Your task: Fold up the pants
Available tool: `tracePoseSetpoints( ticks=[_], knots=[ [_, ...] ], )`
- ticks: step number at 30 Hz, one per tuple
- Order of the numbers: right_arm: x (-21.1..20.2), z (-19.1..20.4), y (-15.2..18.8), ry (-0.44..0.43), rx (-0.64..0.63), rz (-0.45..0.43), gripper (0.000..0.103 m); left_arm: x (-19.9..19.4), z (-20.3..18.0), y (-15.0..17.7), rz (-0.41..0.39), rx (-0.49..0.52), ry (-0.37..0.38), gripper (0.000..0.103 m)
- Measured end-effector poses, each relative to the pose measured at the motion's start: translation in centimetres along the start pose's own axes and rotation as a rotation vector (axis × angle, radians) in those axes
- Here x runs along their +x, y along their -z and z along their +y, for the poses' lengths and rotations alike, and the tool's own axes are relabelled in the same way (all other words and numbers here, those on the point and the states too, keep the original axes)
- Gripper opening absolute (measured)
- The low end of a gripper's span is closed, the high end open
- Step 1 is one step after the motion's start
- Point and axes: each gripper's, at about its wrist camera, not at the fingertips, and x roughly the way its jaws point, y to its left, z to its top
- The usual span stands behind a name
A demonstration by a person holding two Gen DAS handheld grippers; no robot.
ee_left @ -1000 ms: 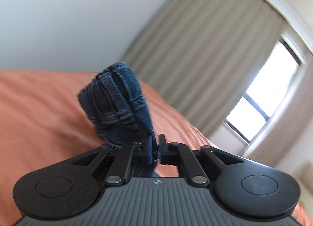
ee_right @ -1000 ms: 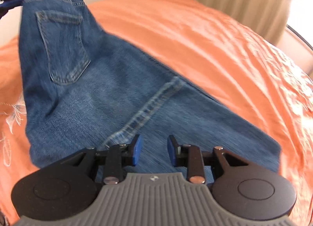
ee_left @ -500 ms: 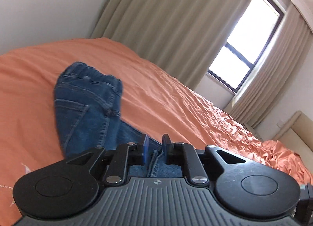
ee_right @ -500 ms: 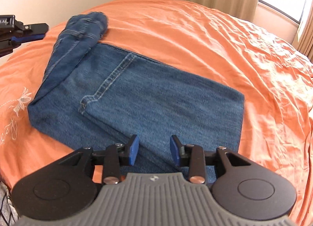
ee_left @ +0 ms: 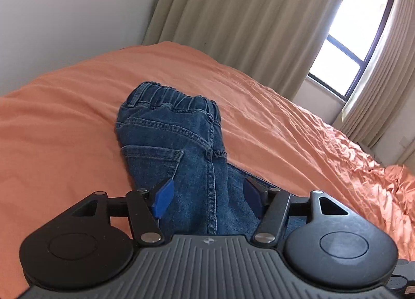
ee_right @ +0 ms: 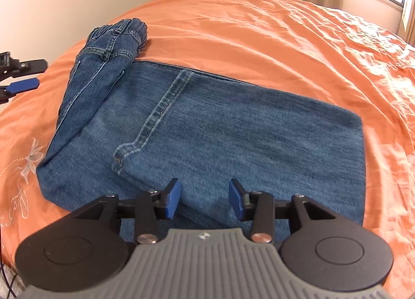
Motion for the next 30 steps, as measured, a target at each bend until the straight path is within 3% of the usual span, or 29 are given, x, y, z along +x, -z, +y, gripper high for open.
tracePoseSetpoints(
  ticks=[8, 16, 21, 24, 27, 29, 30],
  knots=[
    [1.8, -0.9, -1.8, -0.023, 0.022, -0.021, 0.046, 7.0, -2.9, -3.7, 0.004, 0.08, -0.098, 0.087],
    [3.2, -2.3, -2.1, -0.054, 0.052, -0.038, 0.05, 14.0, -5.5, -6.1, 0.058, 0.157, -0.285, 0.088],
    [3.2, -3.1, -1.8, -0.067, 0.079, -0.041, 0.05, 17.2, -6.8, -6.3, 0.107, 0.245, -0.482, 0.088],
    [2.9, -3.5, -1.5, -0.073, 0.093, -0.05, 0.051, 18.3, -7.1, -6.3, 0.173, 0.303, -0.521, 0.088],
    [2.5, -4.0, -0.9, -0.062, 0.112, -0.058, 0.051, 17.9, -7.3, -6.6, 0.206, 0.297, -0.52, 0.062],
    [1.9, -4.4, -0.6, -0.062, 0.133, -0.064, 0.051, 16.7, -6.9, -7.1, 0.201, 0.255, -0.52, 0.036],
    [1.5, -4.6, -0.4, -0.062, 0.138, -0.069, 0.051, 15.7, -6.4, -7.7, 0.19, 0.218, -0.511, 0.033]
  ],
)
